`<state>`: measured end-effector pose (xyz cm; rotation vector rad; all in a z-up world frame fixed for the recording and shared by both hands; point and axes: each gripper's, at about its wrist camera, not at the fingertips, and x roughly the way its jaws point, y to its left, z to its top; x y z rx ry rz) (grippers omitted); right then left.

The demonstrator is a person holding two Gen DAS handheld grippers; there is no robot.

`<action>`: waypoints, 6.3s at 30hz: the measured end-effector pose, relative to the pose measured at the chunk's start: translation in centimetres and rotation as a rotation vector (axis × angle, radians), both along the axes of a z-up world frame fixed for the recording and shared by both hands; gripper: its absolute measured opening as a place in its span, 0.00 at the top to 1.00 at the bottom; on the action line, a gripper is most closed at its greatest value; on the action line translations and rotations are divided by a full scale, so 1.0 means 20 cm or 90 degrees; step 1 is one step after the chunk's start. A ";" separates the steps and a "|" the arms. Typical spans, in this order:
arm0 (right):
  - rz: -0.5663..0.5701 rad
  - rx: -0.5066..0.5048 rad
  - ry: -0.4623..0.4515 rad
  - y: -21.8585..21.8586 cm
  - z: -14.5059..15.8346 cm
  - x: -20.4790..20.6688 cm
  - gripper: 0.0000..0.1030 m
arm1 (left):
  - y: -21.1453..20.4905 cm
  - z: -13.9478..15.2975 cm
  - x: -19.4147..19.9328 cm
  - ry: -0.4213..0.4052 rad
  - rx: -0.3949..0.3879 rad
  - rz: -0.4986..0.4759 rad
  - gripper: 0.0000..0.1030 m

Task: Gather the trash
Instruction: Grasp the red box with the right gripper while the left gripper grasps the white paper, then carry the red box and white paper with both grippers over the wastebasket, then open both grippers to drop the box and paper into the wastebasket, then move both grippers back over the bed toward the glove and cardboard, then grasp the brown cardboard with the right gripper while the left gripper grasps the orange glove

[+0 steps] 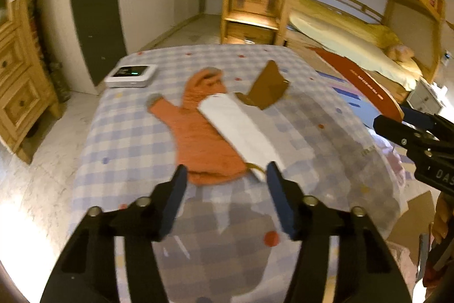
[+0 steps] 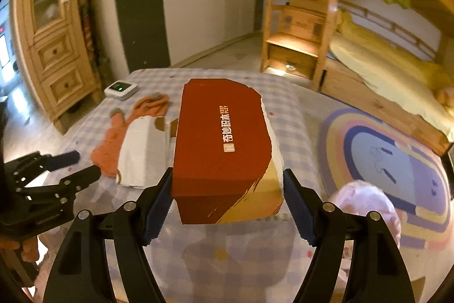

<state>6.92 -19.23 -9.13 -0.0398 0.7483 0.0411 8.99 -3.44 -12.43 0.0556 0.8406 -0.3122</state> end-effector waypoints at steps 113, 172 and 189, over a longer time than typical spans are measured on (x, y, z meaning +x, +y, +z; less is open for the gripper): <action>-0.196 0.039 -0.038 -0.42 0.16 -0.43 0.22 | -0.27 0.21 -0.12 -0.064 -0.010 -0.062 0.49; 0.001 0.009 0.138 0.14 -0.33 0.66 0.25 | 0.30 -0.08 0.27 0.006 0.027 0.123 0.31; 0.007 0.079 0.100 0.09 -0.15 0.51 0.49 | 0.18 -0.06 0.22 0.009 0.038 0.098 0.24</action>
